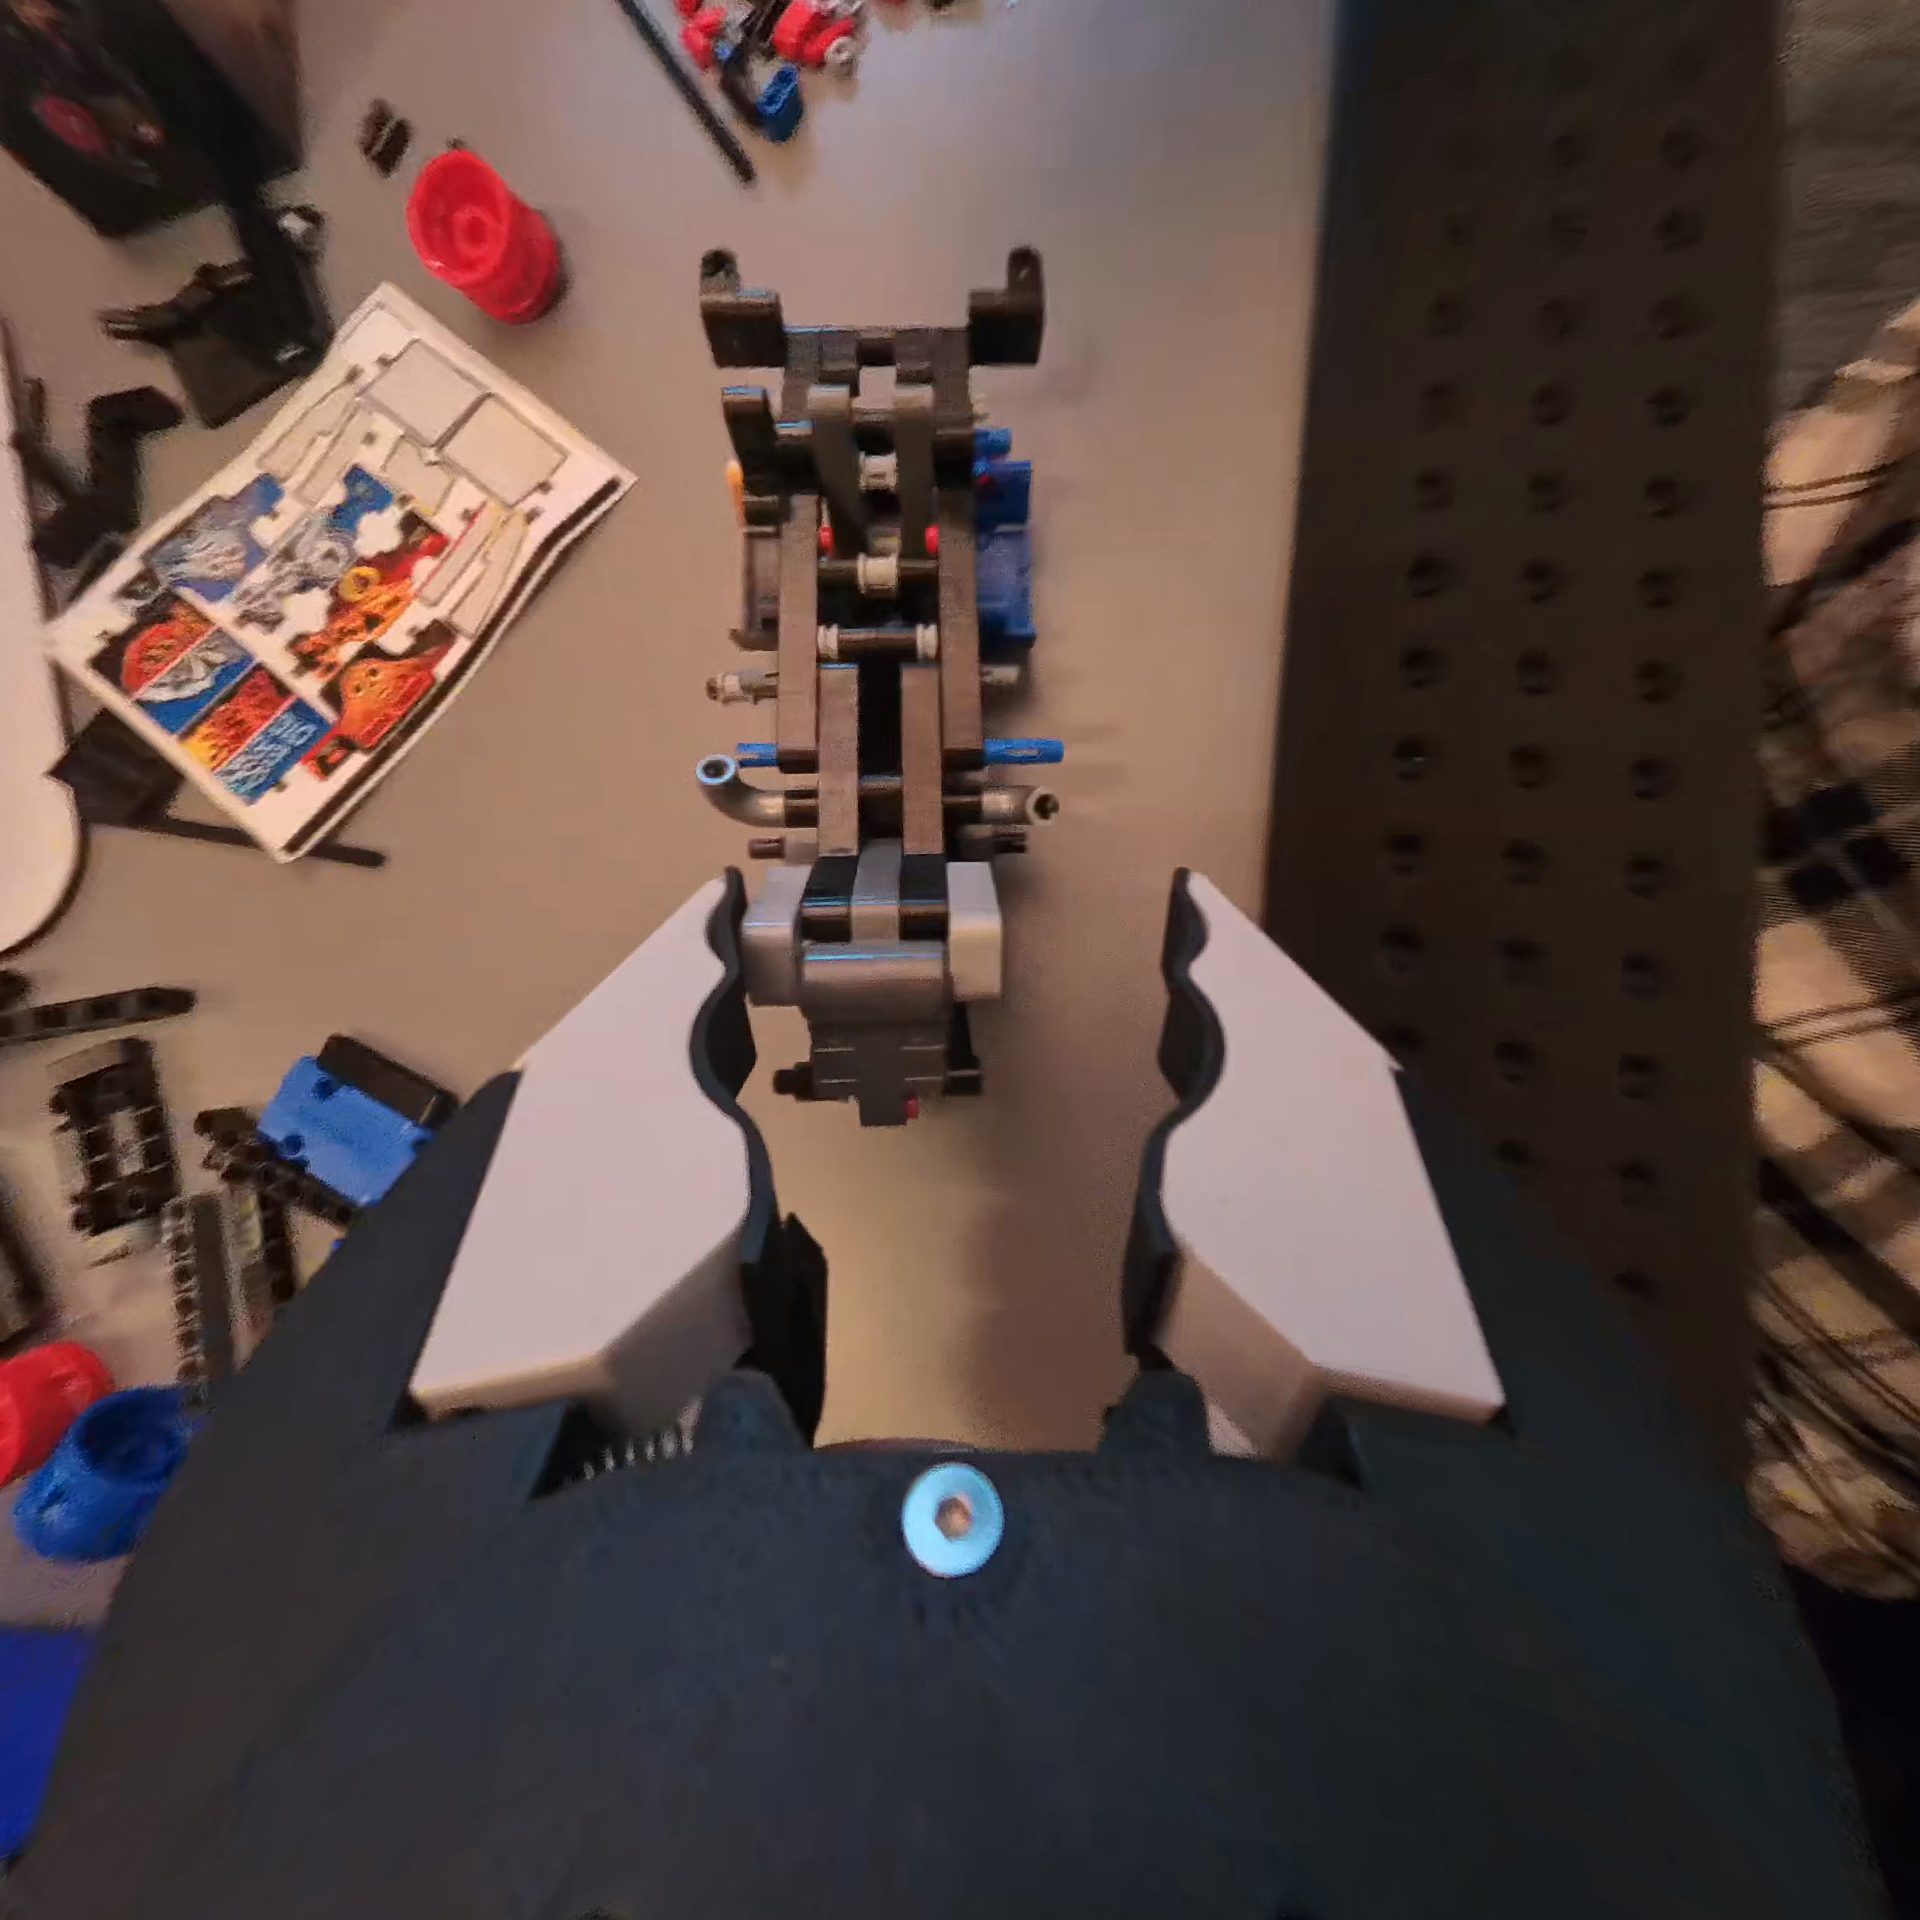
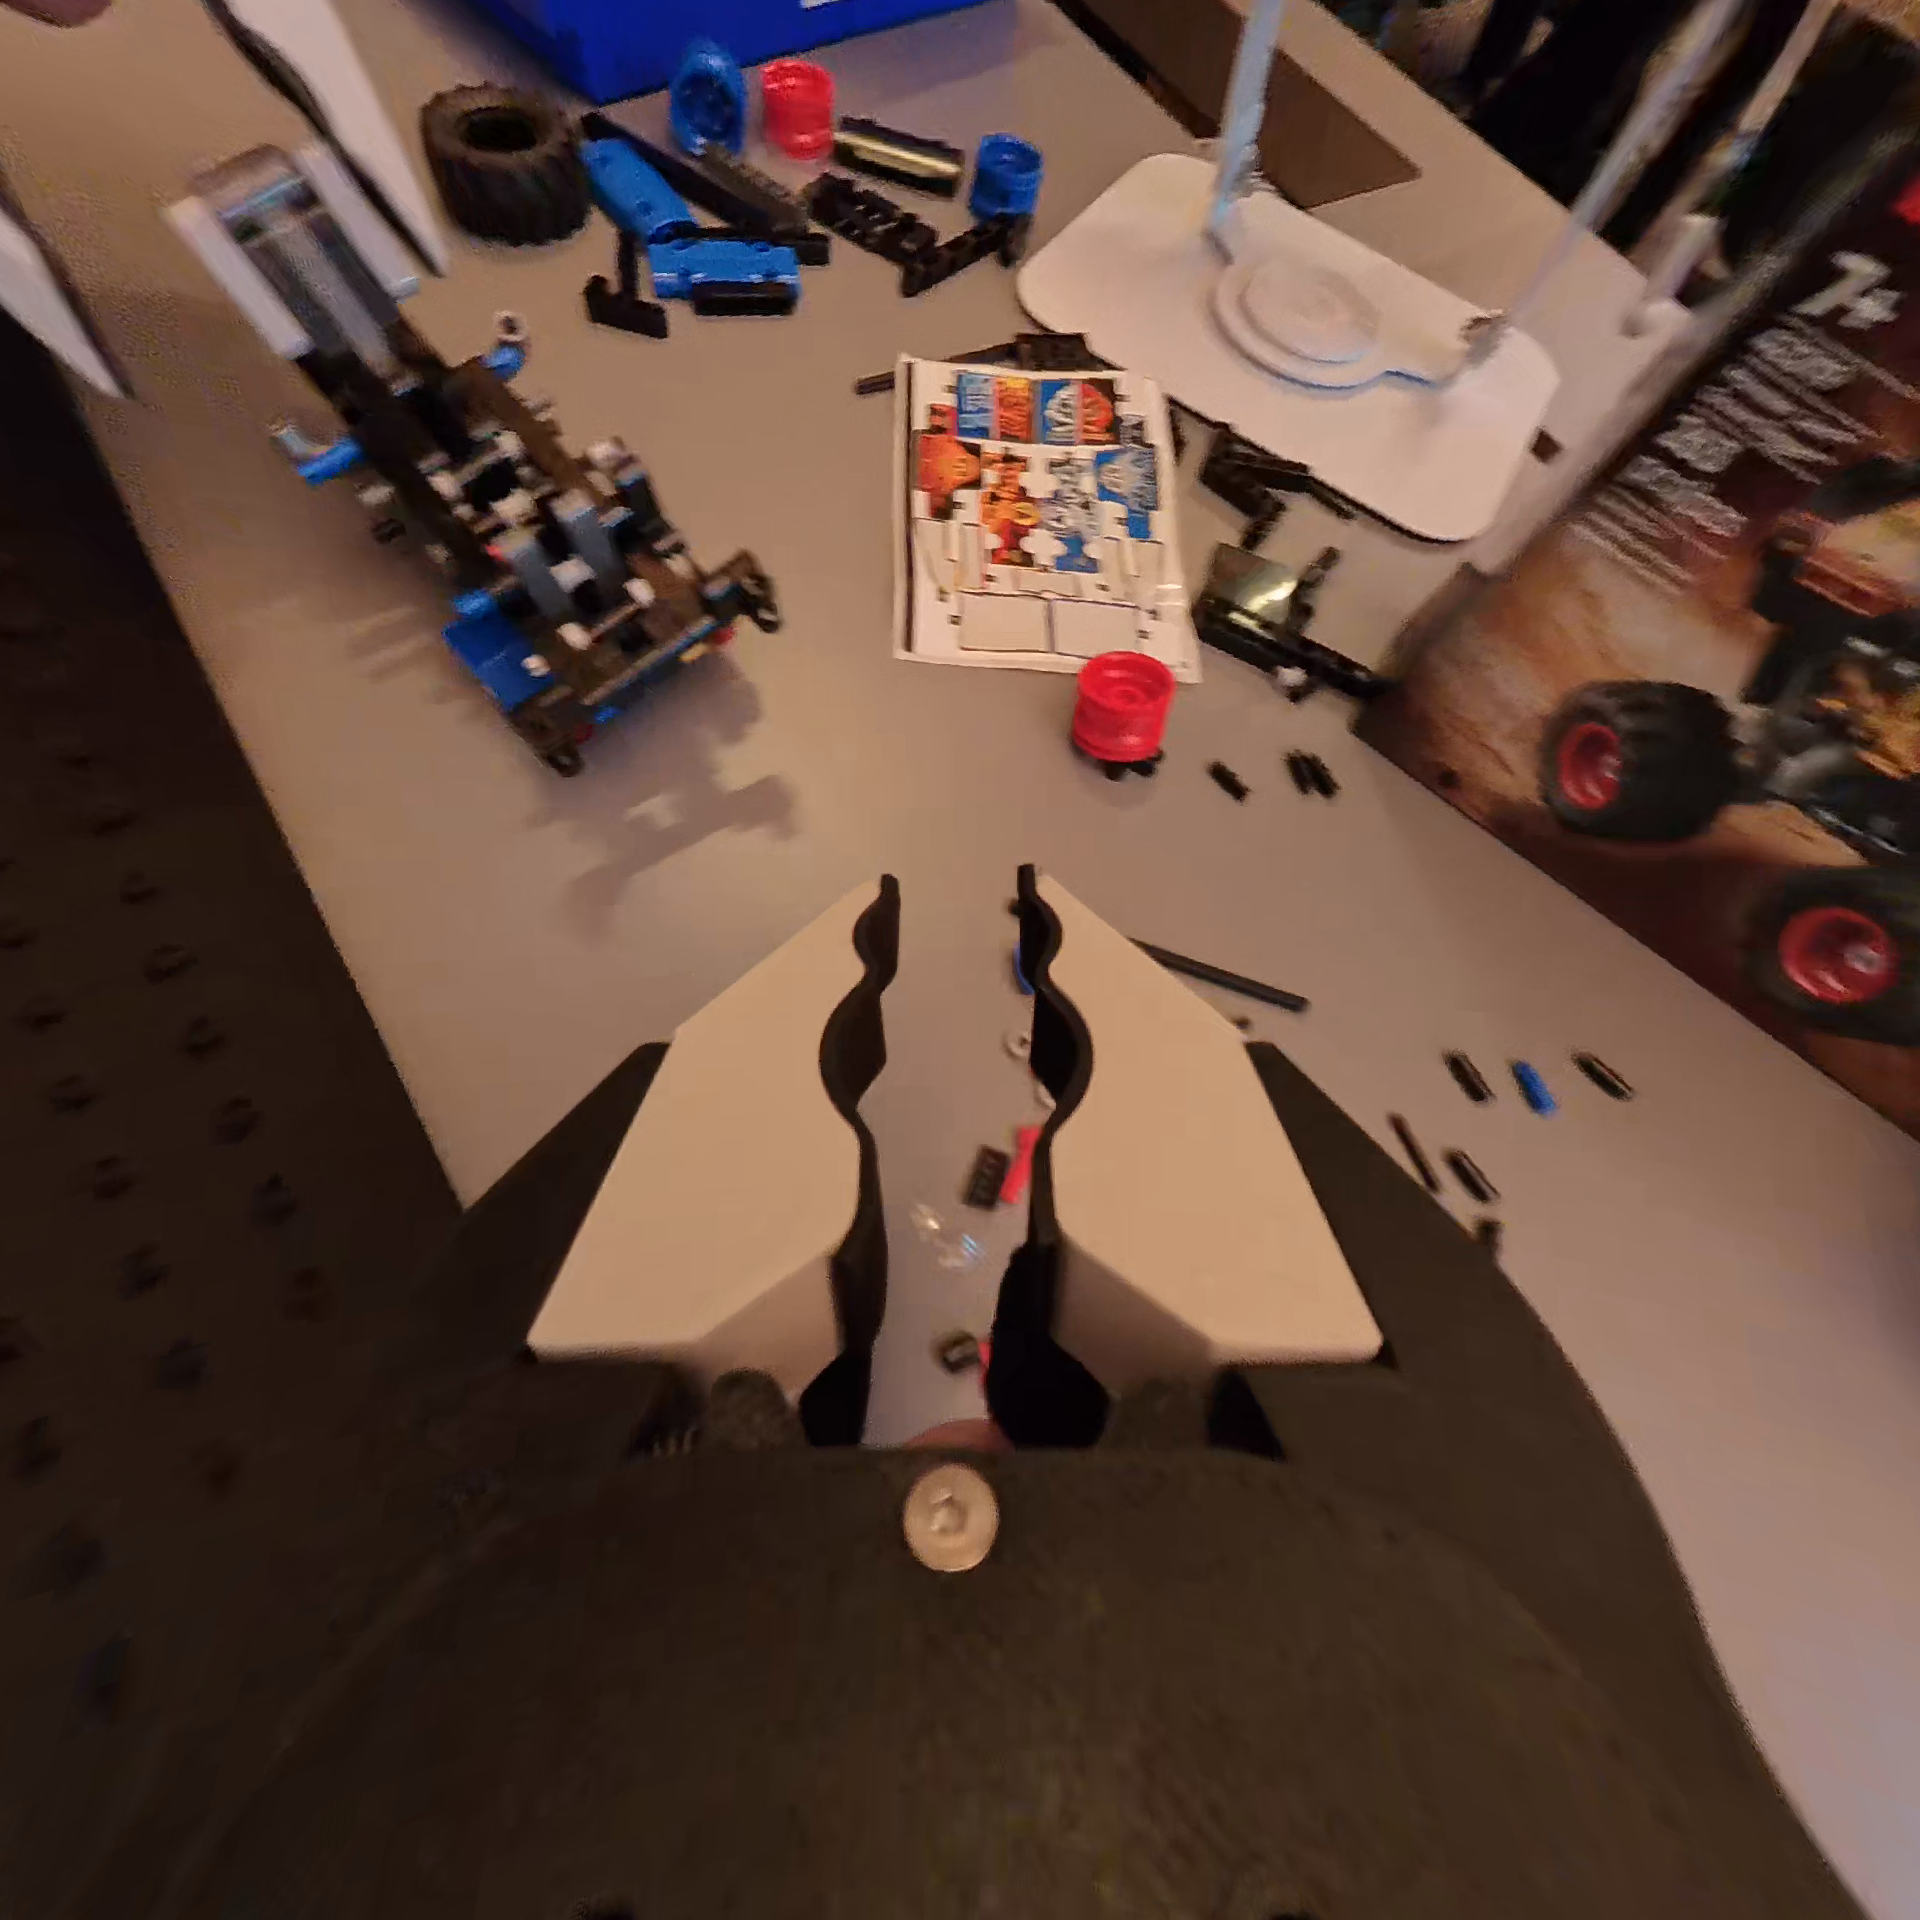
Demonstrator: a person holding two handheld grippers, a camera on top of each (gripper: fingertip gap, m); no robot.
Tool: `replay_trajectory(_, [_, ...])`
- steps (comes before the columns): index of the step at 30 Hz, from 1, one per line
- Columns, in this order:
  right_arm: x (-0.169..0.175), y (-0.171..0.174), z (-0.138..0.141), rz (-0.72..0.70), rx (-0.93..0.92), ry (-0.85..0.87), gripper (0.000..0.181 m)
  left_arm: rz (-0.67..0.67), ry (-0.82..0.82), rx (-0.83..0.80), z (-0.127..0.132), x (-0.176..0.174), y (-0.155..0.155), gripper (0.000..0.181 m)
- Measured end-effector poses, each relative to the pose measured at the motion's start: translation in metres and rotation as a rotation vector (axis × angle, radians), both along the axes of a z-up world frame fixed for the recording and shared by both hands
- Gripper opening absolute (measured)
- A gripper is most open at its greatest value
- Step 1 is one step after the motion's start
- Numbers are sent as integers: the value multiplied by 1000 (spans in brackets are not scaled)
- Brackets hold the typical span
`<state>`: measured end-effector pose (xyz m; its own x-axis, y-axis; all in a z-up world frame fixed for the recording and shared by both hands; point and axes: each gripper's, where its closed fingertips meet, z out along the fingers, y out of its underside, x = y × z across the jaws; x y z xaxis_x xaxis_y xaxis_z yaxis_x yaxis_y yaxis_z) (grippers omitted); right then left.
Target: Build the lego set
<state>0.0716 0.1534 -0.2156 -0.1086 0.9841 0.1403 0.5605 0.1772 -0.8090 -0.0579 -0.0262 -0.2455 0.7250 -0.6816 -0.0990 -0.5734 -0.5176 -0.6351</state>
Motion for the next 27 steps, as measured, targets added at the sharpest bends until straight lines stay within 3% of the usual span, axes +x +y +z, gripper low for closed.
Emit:
replay_trajectory(3, [19, 24, 8, -67, 17, -3, 14, -25, -80, -20, 11, 0, -2, 79])
replay_trajectory(10, [42, 59, -6, -140, 54, -117, 10, -25, -127, 14, 25, -16, 32, 71])
replay_trajectory(16, [30, 65, -41, -89, 59, -261, 12, -74, -132, -15, 21, -14, 64, 68])
replay_trajectory(27, [39, 54, -65, 30, -5, -357, 8, -136, -269, -134, 12, 5, 59, 68])
